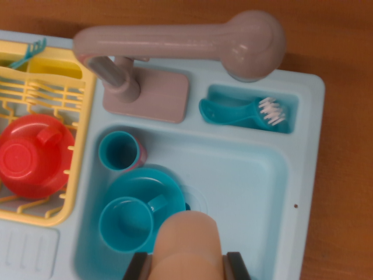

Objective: Pick detergent from the sink

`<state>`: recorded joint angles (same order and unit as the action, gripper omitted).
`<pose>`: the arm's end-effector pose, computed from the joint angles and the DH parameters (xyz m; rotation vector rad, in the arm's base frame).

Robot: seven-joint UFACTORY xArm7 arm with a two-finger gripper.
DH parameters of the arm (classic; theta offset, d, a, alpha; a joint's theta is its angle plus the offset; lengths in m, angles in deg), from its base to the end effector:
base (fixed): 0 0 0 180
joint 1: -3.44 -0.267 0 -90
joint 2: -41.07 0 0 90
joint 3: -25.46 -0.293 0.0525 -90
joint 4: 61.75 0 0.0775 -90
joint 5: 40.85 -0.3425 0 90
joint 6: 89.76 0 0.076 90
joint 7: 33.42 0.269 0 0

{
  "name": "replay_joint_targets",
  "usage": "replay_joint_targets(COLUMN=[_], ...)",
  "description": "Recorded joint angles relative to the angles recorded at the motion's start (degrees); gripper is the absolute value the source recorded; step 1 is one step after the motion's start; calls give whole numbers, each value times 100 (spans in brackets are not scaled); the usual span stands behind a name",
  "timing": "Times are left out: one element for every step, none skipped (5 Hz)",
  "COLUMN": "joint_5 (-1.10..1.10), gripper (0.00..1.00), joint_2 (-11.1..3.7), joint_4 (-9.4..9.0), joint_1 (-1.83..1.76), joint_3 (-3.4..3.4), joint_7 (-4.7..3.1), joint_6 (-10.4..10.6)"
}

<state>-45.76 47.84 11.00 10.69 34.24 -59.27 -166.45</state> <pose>0.4457 -0.1067 0.3138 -3.0519 -0.2359 -0.1242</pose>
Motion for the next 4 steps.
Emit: replay_joint_targets(joint_5=[24, 24, 45, 45], gripper=[100, 100, 100, 100], joint_2=[55, 55, 103, 103], joint_4=[152, 152, 288, 288], joint_1=[0, 0, 1, 1], joint_3=[0, 0, 0, 0], joint_7=[31, 31, 58, 58], joint_6=[-205, -205, -387, -387])
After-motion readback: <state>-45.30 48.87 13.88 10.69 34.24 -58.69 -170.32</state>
